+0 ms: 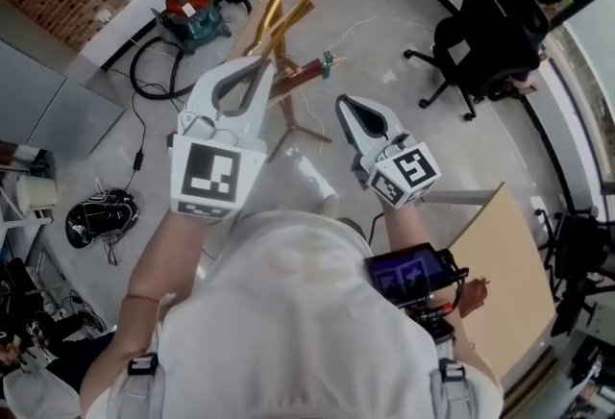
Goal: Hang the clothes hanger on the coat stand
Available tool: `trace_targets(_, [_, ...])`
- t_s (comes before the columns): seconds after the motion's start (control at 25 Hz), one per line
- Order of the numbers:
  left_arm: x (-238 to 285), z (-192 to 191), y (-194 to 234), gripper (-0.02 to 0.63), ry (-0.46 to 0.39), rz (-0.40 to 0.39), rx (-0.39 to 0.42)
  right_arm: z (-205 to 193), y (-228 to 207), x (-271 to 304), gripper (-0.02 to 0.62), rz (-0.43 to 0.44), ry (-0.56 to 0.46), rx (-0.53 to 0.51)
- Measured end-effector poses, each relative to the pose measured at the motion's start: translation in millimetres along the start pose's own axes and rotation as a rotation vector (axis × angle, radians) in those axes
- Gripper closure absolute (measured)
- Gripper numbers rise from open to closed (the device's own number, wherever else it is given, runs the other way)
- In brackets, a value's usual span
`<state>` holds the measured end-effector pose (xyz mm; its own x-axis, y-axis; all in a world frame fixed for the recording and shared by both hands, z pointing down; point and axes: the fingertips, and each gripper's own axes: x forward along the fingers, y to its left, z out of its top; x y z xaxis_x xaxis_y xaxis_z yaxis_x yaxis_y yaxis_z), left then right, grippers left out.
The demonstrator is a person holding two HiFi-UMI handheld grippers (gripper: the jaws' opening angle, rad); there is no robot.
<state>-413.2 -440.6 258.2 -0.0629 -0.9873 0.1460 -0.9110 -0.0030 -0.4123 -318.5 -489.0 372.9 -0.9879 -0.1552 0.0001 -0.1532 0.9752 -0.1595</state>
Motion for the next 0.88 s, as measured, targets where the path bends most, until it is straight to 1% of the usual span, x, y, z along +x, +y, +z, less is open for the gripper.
trace_targets(0.08, [-7.6,-2.4,-1.9,0.603,-0.043,-0.025,-0.069,2.0,2.4,0.4,0.581,-0.012,-0.001,0.002])
trace_targets(0.16, [-16.0,-13.9,-9.8,0.604,-0.074,-0.053,-0.131,-1.5,8.3,-4.8,0.581,-0.034,0.009,0.008])
trace_targets(0.24, [-23.0,-36.1,-17.0,0.604,-0.093,-0.085,-0.211,-8.5,14.7,-9.5,0.581,-0.054,0.015,0.015])
trace_targets(0.36, [-28.9,-75.5,-22.1,0.604,-0.089,-0.123,-0.329,-20.1,21.6,-16.1,0.581,-0.081,0.024,0.027])
trace_targets(0.4, [-30.8,-86.5,-23.6,0.604,-0.082,-0.131,-0.348,-22.5,23.4,-18.7,0.581,-0.088,0.03,0.028])
trace_targets(0.48, [-35.5,-103.7,-27.1,0.604,-0.064,-0.148,-0.359,-24.8,26.1,-23.5,0.581,-0.104,0.034,0.041])
trace_targets(0.68, [-41.3,-131.2,-32.3,0.604,-0.019,-0.212,-0.404,-25.4,32.3,-26.2,0.581,-0.123,0.058,0.077])
trace_targets(0.88, [-47.3,-152.7,-31.7,0.604,-0.031,-0.244,-0.424,-38.5,49.2,-15.4,0.581,-0.13,0.067,0.079])
